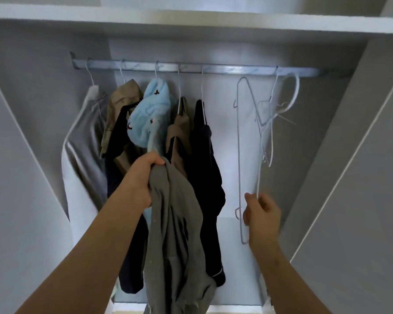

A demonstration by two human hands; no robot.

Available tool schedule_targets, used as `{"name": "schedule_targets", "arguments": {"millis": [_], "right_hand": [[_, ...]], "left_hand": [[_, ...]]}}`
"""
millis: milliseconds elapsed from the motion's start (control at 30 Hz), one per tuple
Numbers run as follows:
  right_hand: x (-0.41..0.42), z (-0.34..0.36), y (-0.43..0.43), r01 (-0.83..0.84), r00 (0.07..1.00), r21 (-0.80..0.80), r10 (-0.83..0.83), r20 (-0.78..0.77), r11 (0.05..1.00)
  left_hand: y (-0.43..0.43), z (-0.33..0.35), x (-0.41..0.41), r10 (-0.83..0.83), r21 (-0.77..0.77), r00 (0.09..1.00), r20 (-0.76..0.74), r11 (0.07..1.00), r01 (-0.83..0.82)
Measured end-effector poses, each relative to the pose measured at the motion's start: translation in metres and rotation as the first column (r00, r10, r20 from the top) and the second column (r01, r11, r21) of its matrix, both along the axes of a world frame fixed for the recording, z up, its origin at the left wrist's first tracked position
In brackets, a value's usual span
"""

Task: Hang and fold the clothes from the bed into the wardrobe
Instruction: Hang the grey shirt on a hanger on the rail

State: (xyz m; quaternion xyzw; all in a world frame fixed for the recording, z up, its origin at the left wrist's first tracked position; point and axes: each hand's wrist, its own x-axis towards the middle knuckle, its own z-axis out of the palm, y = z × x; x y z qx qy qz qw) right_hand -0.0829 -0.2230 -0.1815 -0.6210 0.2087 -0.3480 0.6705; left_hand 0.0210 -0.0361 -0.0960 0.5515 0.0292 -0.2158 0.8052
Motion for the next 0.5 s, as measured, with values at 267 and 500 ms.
{"name": "schedule_targets", "arguments": {"millis": [267,500], "right_hand": [[-0.045,0.001,0.003,0.072,0.997,0.126,-0.069,-0.028,0.989],[-0.062,0.020,-0.016,-0.040,0.998,0.074,0.037,0.048,0.996]], "left_hand": [[0.002,-0.002,-0.024,-0.139,0.178,0.990,-0.006,0.974,0.138],[0.004,-0.007,-0.017,-0.118,0.326,0.993,-0.031,0.937,0.122]]}}
